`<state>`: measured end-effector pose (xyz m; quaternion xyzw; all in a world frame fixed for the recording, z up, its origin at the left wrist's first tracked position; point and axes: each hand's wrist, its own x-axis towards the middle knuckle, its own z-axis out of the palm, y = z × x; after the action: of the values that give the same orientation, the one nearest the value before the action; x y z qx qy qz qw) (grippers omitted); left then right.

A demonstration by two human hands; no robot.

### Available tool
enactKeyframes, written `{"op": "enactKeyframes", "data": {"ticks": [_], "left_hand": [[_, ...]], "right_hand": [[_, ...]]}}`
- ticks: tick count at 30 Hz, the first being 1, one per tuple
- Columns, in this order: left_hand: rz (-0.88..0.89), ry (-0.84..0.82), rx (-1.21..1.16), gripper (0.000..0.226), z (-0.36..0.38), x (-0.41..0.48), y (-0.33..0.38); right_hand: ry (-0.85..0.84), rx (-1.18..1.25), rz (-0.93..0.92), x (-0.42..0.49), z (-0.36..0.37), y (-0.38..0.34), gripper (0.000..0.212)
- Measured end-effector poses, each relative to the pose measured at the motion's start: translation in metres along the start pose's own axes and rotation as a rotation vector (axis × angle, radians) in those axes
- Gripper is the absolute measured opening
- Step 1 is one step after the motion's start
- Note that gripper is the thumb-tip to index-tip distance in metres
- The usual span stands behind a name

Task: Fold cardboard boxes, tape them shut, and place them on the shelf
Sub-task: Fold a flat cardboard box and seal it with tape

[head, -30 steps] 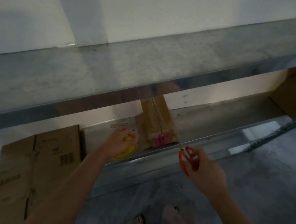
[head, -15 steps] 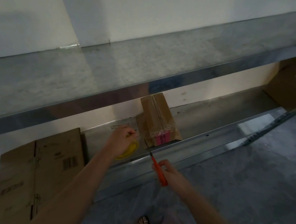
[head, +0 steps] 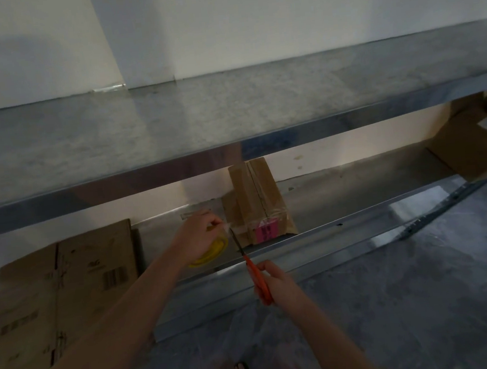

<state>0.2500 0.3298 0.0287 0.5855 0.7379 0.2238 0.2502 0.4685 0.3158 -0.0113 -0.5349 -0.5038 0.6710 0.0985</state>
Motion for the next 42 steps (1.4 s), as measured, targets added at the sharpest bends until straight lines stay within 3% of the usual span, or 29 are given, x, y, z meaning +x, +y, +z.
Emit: {"op": "enactKeyframes", "data": {"ticks": [14,20,24,27,34,39,42], "left_hand": [[0.077,-0.025,0.055,0.007,0.003,0.0,-0.001],[0.1,0.011,0.067,0.013,0.001,0.0,0.004],[0.081,0.008,0.078,0.011,-0.004,0.004,-0.001],[0.052,0.003,0.099,0.01,-0.003,0.004,-0.007],[0.049,0.026,0.068,0.012,0.003,-0.001,-0.007],[0.022,0.043,0.03,0.011,0.002,-0.002,-0.008],[0.027,0.052,0.004,0.01,0.001,-0.003,-0.011]], "right_hand": [[0.119,-0.043,-0.03,0.001,0.007,0.001,0.027],[0.184,-0.077,-0.011,0.004,0.008,0.002,0.016],[0.207,-0.371,-0.109,-0.002,0.003,-0.001,0.042],[0.206,-0.618,-0.104,-0.005,0.0,-0.004,0.041],[0.129,-0.816,-0.084,-0.002,-0.009,0.0,0.045],[0.173,-0.999,-0.001,0.018,-0.023,-0.007,0.069],[0.192,-1.024,-0.026,0.021,-0.033,-0.008,0.065]]}}
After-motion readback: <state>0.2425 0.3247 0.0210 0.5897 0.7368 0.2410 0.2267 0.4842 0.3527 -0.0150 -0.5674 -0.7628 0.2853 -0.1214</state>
